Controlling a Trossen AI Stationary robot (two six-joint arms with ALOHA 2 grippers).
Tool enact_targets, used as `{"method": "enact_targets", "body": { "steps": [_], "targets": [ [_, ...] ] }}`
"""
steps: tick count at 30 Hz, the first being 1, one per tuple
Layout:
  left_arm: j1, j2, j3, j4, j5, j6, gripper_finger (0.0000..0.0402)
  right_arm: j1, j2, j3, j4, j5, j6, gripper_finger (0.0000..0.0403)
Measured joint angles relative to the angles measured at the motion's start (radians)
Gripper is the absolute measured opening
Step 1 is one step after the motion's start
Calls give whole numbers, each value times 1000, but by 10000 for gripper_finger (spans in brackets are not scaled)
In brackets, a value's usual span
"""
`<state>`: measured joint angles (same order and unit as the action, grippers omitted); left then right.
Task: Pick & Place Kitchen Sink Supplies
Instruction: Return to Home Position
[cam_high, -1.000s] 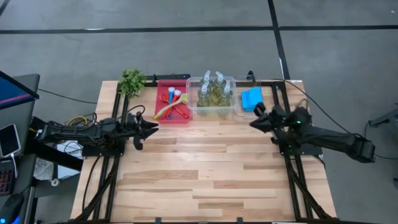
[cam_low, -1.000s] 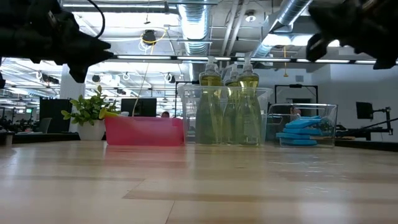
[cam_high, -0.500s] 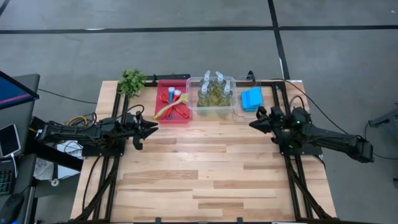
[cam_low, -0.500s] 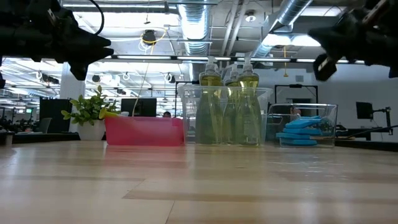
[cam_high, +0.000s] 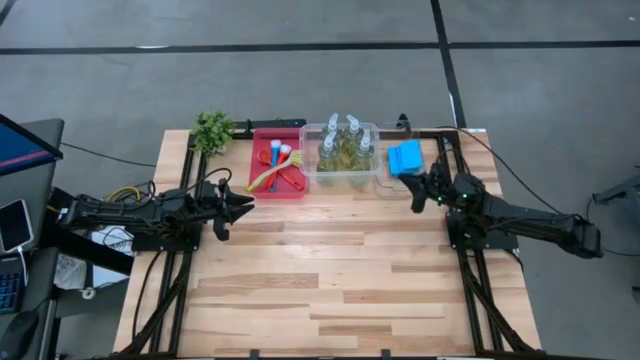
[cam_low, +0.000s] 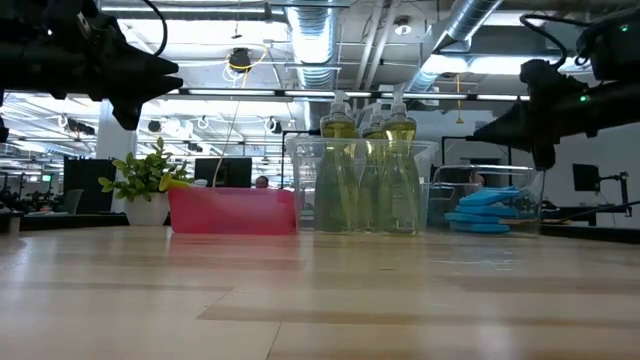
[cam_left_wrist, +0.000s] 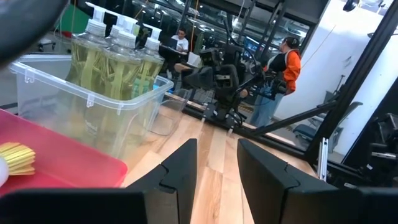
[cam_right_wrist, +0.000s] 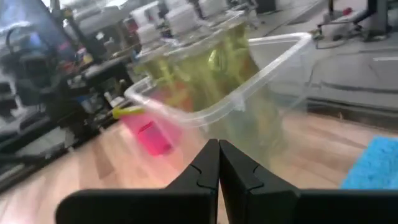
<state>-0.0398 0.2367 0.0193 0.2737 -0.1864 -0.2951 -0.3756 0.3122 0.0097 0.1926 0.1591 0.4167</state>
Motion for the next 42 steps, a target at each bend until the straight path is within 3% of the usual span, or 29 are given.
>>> {"method": "enact_targets", "body": {
  "steps": [7, 11, 19, 30, 35, 42],
  "targets": [
    [0, 0, 0, -3, 0, 0, 116, 164, 0, 0, -7, 37, -65, 0],
    [0, 0, 0, -3, -7, 9, 116, 277, 0, 0, -60, 116, -87, 0],
    [0, 0, 0, -4, -8, 50, 116, 502, 2, 4, -152, 120, -140, 0],
    [0, 36, 0, -4, -8, 27, 116, 586, 0, 8, -158, 255, -219, 0],
    [0, 76, 0, -4, -8, -24, 116, 612, 0, 8, -158, 221, -220, 0],
    [0, 86, 0, 2, -8, -33, 116, 751, 2, 9, -164, 213, -183, 0]
  ]
}}
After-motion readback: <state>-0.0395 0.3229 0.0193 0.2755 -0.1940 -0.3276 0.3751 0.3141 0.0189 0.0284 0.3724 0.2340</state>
